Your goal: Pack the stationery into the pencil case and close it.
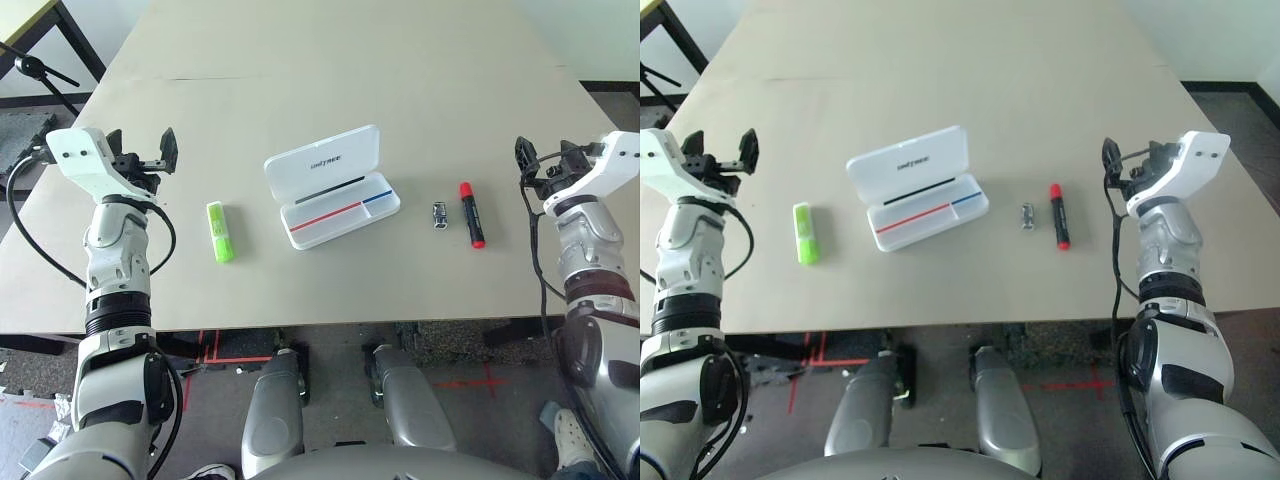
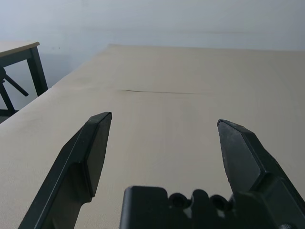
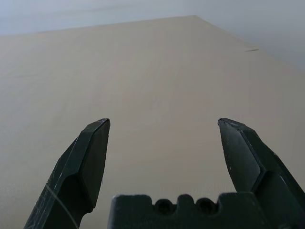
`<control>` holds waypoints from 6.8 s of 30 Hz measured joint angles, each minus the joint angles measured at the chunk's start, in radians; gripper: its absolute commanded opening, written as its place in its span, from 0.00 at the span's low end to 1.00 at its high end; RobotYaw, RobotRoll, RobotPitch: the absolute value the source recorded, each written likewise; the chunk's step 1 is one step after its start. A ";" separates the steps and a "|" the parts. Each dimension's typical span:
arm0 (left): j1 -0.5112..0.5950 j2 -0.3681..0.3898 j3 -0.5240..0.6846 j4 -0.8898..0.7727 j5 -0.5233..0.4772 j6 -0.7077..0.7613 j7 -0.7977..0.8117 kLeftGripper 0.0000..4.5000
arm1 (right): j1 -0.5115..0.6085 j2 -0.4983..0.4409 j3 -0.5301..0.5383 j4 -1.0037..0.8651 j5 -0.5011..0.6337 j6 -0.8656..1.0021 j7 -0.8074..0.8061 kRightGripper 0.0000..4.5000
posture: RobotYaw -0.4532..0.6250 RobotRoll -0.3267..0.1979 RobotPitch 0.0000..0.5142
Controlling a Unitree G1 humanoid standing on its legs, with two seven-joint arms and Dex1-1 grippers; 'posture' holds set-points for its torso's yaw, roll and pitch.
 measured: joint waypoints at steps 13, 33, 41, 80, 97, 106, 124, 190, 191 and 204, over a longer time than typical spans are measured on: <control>0.003 -0.030 -0.020 -0.004 0.000 0.000 0.000 1.00 | 0.030 -0.018 0.000 -0.023 0.000 0.006 0.009 1.00 | 0.33 0.62 0.41; 0.053 0.025 -0.041 -0.310 -0.062 0.186 -0.126 1.00 | 0.002 -0.090 0.066 -0.094 0.003 0.120 0.289 1.00 | 0.36 0.62 0.41; 0.079 0.083 -0.084 -0.549 -0.152 0.380 -0.251 1.00 | 0.055 -0.156 0.146 -0.258 0.012 0.281 0.554 1.00 | 0.37 0.62 0.42; 0.196 0.123 -0.629 -0.793 -0.039 0.632 -0.522 1.00 | 0.141 -0.212 0.323 -0.573 0.023 0.581 0.834 1.00 | 0.38 0.62 0.44; 0.204 0.095 -0.665 -0.725 0.010 0.652 -0.554 0.69 | 0.142 -0.209 0.334 -0.571 0.020 0.546 0.833 1.00 | 0.38 0.62 0.43; 0.192 0.097 -0.656 -0.705 0.025 0.664 -0.559 0.01 | 0.141 -0.209 0.338 -0.572 0.020 0.543 0.828 1.00 | 0.37 0.62 0.42; 0.181 0.233 -0.668 -0.702 0.046 0.432 -0.821 0.01 | 0.140 -0.234 0.350 -0.583 0.022 0.582 0.865 1.00 | 0.37 0.62 0.41; 0.194 0.286 -0.411 -0.820 -0.101 0.519 -0.810 1.00 | 0.210 -0.232 0.115 -1.166 0.131 1.512 -0.007 1.00 | 0.24 0.62 0.38; 0.192 0.289 -0.411 -0.815 -0.102 0.519 -0.813 1.00 | 0.226 -0.215 0.119 -1.177 0.131 1.525 -0.021 1.00 | 0.24 0.62 0.38; 0.172 0.315 -0.410 -0.823 -0.111 0.527 -0.821 1.00 | 0.279 -0.108 0.217 -1.141 0.070 1.478 -0.101 1.00 | 0.28 0.62 0.39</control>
